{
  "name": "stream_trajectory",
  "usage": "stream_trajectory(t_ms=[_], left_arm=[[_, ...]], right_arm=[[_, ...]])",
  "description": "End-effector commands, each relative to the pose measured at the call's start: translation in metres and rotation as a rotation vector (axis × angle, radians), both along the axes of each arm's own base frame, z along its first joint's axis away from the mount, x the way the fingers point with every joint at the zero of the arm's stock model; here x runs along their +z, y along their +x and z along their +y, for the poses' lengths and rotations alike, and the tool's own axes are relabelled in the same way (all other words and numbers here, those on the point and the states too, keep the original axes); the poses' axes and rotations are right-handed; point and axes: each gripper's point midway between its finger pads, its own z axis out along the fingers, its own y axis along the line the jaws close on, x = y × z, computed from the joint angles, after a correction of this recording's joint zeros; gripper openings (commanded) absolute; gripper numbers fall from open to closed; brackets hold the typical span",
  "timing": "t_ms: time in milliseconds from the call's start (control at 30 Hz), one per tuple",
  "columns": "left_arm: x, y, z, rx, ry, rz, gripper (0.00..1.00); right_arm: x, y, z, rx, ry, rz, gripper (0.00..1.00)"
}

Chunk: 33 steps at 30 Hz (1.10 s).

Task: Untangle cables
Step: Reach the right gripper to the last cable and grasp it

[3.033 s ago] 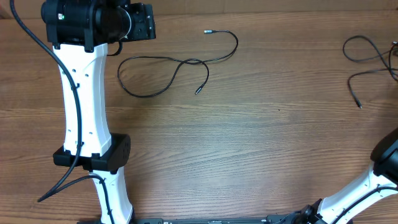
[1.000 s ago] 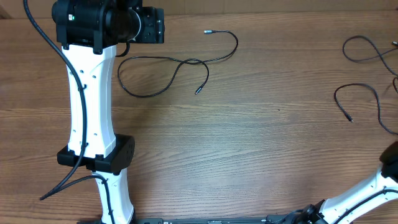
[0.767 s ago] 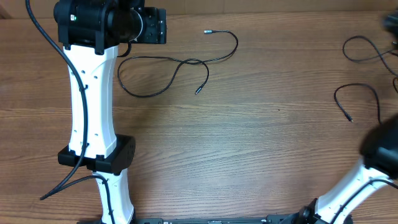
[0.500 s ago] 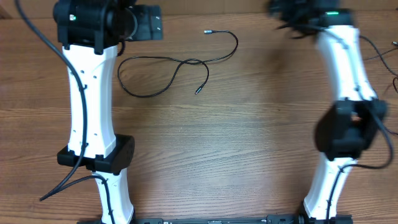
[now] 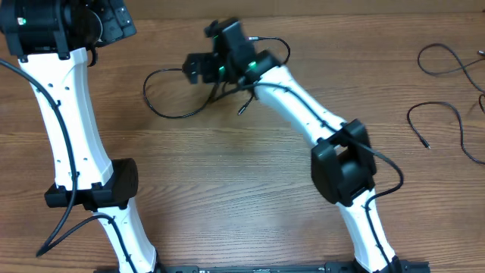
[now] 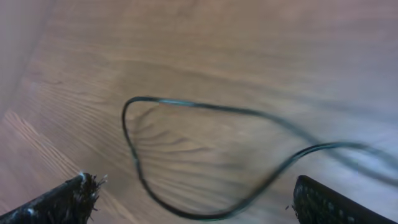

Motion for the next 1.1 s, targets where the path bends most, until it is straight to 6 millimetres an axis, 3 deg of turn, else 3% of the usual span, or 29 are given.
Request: stream_trajectory(t_ms=[0,67,233,333,400,500,600,667,733,900,1000,1067], left_arm=[[0.004,-0.001,-0.003,-0.041,-0.017,-0.011,1.0],[0.004,-0.001,-0.008,-0.057,-0.037,-0.013,1.0],[0.003,0.0,-0.015,-0.089,-0.065,-0.015,1.0],[0.003,0.001,-0.02,-0.112,-0.09,-0.016,1.0],[0.003,0.001,-0.022,-0.119,-0.097,-0.017,1.0],[0.003,0.001,-0.023,-0.126,-0.101,-0.017,1.0],[0.003,0.001,-0.026,-0.15,-0.101,-0.016,1.0],[0.003,0.001,-0.026,-0.154,-0.101,-0.016,1.0],[0.003,0.001,-0.026,-0.154,-0.101,-0.016,1.0],[0.003,0.001,-0.026,-0.157,-0.099,-0.016,1.0],[0.003,0.001,-0.026,-0.158,-0.098,-0.016,1.0],[0.003,0.001,-0.026,-0.168,-0.091,-0.014,1.0]], right_arm=[[-0.047,0.008,-0.014,-0.388,0.014,0.171,1.0],[-0.072,0.001,-0.02,-0.605,0.083,0.328,1.0],[-0.114,-0.011,-0.024,-0.94,0.224,0.588,1.0],[-0.126,-0.015,-0.018,-1.03,0.29,0.689,1.0],[-0.124,-0.004,-0.005,-0.998,0.363,0.675,1.0],[-0.127,-0.001,-0.001,-0.988,0.376,0.666,1.0],[-0.146,-0.005,-0.004,-0.995,0.339,0.679,0.96],[-0.164,-0.011,-0.006,-0.981,0.289,0.679,0.73],[-0.175,-0.012,-0.008,-0.961,0.258,0.67,0.62],[-0.194,-0.017,-0.011,-0.96,0.221,0.682,0.62],[-0.203,-0.019,-0.014,-0.943,0.192,0.672,0.47],[-0.207,-0.022,-0.017,-0.921,0.161,0.661,0.04]])
